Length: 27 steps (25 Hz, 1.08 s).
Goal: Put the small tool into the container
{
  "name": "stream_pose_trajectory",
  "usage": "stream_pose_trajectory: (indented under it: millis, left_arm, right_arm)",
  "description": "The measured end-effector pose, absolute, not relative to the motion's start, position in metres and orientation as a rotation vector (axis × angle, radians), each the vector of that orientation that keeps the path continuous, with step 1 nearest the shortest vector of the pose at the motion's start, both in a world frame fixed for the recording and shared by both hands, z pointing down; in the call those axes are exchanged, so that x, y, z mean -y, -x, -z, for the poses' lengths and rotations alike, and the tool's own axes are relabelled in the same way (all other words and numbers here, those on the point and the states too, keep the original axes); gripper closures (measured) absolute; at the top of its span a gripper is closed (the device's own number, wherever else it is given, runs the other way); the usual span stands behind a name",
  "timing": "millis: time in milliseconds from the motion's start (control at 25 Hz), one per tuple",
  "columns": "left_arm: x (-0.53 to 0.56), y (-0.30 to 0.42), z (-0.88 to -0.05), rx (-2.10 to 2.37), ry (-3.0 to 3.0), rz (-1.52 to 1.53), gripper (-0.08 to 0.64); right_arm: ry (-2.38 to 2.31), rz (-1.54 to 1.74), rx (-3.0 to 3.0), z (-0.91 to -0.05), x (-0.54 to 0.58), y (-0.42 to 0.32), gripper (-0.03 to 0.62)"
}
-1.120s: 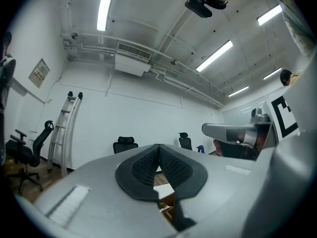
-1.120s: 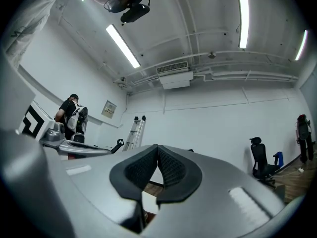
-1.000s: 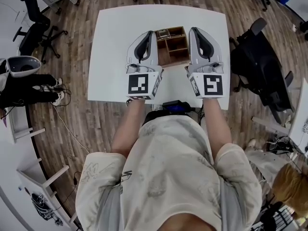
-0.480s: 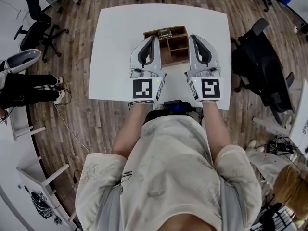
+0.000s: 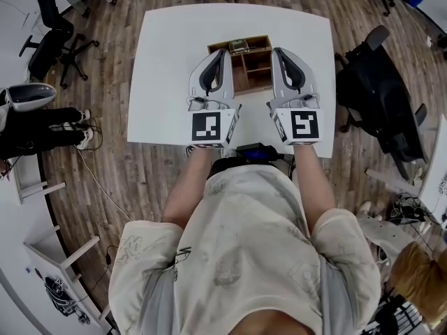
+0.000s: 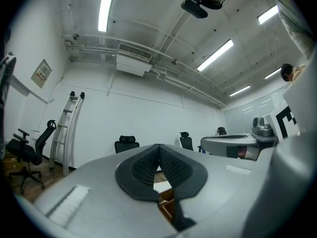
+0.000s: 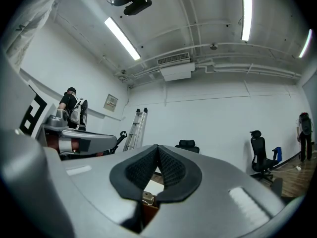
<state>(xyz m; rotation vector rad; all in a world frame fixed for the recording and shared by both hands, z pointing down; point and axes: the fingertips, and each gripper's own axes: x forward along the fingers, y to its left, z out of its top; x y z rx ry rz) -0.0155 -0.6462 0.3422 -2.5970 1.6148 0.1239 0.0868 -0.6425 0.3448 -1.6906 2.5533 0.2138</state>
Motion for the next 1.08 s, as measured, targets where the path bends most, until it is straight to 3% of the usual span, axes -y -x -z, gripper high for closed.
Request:
stream_pose_trajectory:
  millis: [1080]
  left_arm:
    - [0.646, 0.021, -0.343, -1.632, 2.590, -0.140, 0.561]
  right_arm:
    - [1.693, -0.228, -2.602, -0.350, 0.644, -0.081, 0.588]
